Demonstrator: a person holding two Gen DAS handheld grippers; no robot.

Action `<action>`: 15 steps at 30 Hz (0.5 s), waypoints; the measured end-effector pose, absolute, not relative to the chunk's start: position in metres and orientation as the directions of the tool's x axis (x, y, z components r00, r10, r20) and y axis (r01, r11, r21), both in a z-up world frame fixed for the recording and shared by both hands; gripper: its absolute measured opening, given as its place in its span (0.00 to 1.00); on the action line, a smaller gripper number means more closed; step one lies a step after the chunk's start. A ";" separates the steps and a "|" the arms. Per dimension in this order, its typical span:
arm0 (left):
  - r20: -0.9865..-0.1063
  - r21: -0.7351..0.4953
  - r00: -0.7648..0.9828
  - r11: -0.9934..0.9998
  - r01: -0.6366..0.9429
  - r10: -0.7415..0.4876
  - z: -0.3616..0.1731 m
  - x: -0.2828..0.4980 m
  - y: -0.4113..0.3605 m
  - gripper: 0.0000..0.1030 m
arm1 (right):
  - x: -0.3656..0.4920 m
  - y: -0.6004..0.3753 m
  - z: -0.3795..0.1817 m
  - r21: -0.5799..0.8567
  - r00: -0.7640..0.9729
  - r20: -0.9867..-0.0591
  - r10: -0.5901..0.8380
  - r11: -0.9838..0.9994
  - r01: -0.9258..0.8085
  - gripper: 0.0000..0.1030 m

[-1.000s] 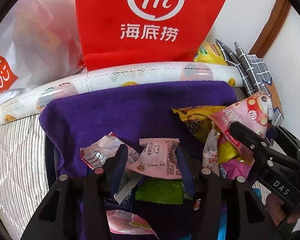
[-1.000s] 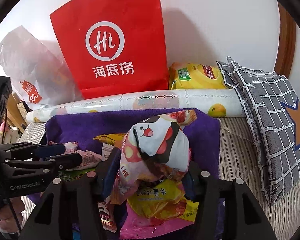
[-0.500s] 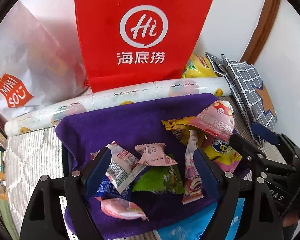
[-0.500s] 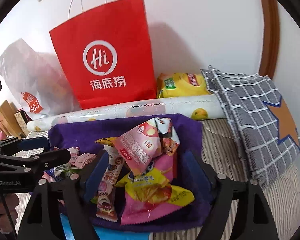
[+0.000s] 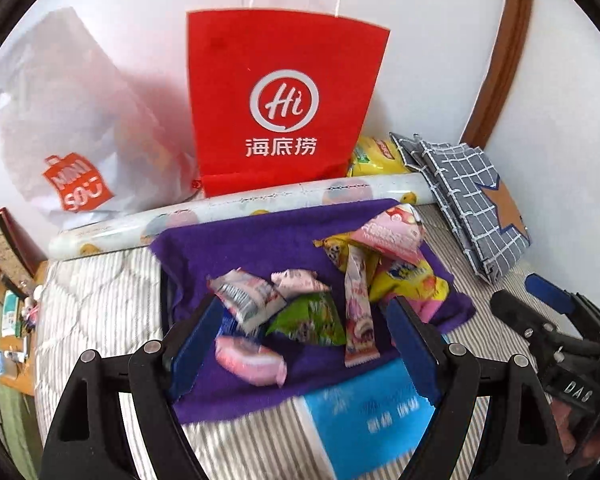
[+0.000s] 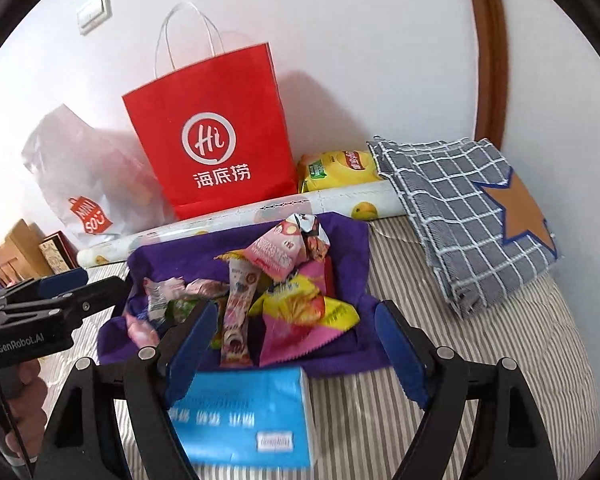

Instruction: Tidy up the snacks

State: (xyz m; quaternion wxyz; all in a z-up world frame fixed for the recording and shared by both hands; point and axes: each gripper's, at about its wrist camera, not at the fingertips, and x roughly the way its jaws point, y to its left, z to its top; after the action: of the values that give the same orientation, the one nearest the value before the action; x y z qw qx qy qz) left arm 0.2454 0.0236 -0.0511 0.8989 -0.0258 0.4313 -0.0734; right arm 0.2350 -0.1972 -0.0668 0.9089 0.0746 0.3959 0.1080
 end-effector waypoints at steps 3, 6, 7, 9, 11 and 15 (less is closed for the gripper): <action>-0.754 -0.122 0.639 0.988 0.098 -0.156 -0.042 0.220 0.025 0.81 | 0.214 -0.201 -0.054 0.207 0.683 -0.690 0.239 0.970 -0.130 0.78; -0.732 -0.120 0.666 0.990 0.079 -0.142 -0.030 0.192 0.026 0.81 | 0.191 -0.202 -0.043 0.195 0.691 -0.684 0.235 0.971 -0.137 0.78; -0.725 -0.120 0.674 0.990 0.075 -0.139 -0.027 0.184 0.026 0.82 | 0.182 -0.203 -0.039 0.191 0.693 -0.683 0.231 0.972 -0.136 0.78; -0.708 -0.119 0.694 0.991 0.065 -0.131 -0.021 0.164 0.024 0.85 | 0.169 -0.203 -0.034 0.172 0.706 -0.675 0.214 0.976 -0.131 0.78; -0.695 -0.112 0.710 0.992 0.055 -0.117 -0.015 0.149 0.022 0.89 | 0.150 -0.203 -0.028 0.135 0.733 -0.653 0.190 0.982 -0.135 0.83; -0.671 -0.098 0.736 0.995 0.031 -0.089 -0.006 0.118 0.016 0.91 | 0.126 -0.210 -0.021 0.157 0.751 -0.628 0.204 0.978 -0.134 0.95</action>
State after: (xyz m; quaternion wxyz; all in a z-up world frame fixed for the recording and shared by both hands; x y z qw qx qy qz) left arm 0.1178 0.0164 -0.0055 0.9307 -0.0401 0.3621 -0.0322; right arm 0.1262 -0.2099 -0.0207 0.9344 0.0511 0.3408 0.0902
